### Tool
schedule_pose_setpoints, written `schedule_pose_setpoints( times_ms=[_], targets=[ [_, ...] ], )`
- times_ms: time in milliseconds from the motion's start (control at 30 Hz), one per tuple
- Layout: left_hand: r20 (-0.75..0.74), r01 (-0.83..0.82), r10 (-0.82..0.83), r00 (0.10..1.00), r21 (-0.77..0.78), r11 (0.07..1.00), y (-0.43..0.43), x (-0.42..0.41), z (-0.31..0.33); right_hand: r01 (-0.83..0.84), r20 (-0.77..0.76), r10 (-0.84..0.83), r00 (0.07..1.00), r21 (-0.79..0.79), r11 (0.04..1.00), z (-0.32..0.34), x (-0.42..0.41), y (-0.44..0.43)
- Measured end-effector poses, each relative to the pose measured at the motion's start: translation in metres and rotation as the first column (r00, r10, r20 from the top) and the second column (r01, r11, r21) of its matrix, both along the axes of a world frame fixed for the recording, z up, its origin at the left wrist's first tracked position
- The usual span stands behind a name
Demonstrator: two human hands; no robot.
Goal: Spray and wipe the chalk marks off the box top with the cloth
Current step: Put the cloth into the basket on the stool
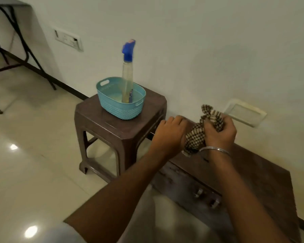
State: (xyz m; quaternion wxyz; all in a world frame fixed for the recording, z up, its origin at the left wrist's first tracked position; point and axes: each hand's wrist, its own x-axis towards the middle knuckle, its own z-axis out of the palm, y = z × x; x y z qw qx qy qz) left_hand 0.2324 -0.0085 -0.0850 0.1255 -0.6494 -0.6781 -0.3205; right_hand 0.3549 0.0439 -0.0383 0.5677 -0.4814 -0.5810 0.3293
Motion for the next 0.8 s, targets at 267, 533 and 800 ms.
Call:
schedule_pose_setpoints(
  times_ms=[267, 533, 800],
  targets=[
    [0.084, -0.262, 0.251, 0.964, 0.173, 0.949, -0.046, -0.120, 0.080, -0.306, -0.084, 0.335, 0.938, 0.250, 0.919, 0.087, -0.140, -0.024],
    [0.137, -0.497, 0.479, 0.867, 0.169, 0.851, -0.075, -0.230, 0.092, -0.512, 0.137, 0.511, 0.849, 0.450, 0.731, 0.110, -0.267, -0.043],
    [0.180, -0.558, 0.556, 0.812, -0.043, 0.829, -0.056, -0.293, 0.052, -0.573, 0.548, 0.367, 0.752, 0.267, 0.775, 0.069, -0.353, -0.023]
  ],
)
